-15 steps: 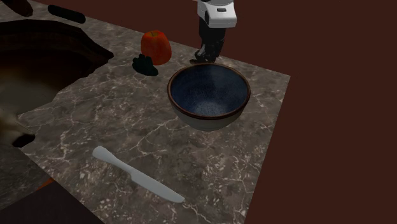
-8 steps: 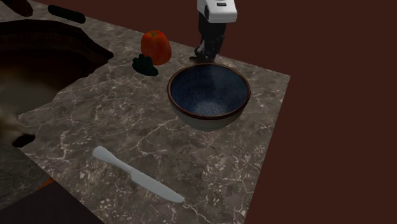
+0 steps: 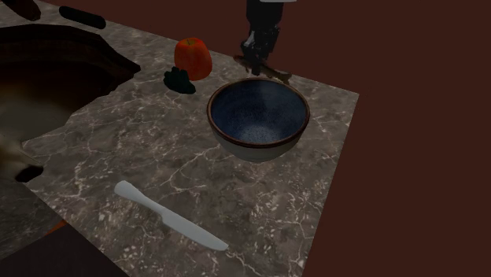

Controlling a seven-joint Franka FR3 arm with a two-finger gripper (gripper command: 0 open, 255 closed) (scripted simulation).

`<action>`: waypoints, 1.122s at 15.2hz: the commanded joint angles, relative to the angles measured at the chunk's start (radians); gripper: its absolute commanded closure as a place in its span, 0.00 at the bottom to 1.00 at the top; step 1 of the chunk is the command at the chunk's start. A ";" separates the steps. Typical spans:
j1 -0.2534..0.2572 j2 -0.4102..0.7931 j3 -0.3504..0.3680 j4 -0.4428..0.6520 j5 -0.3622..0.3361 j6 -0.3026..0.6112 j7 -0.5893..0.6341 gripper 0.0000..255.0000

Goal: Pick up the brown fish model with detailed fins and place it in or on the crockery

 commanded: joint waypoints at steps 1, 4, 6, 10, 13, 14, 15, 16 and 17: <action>0.002 -0.001 0.001 0.026 0.001 -0.027 0.000 1.00; 0.006 -0.001 0.002 0.067 0.001 -0.068 0.000 1.00; 0.008 0.000 0.002 0.096 0.001 -0.095 0.000 1.00; 0.015 0.008 0.003 0.162 0.000 -0.154 0.000 1.00; 0.021 0.017 0.003 0.219 -0.002 -0.200 0.000 1.00; 0.023 0.022 0.003 0.239 -0.003 -0.216 0.000 1.00; 0.026 0.027 0.002 0.261 -0.004 -0.233 0.000 1.00; 0.029 0.032 0.002 0.283 -0.006 -0.250 0.000 1.00; 0.032 0.038 0.002 0.307 -0.007 -0.268 0.000 1.00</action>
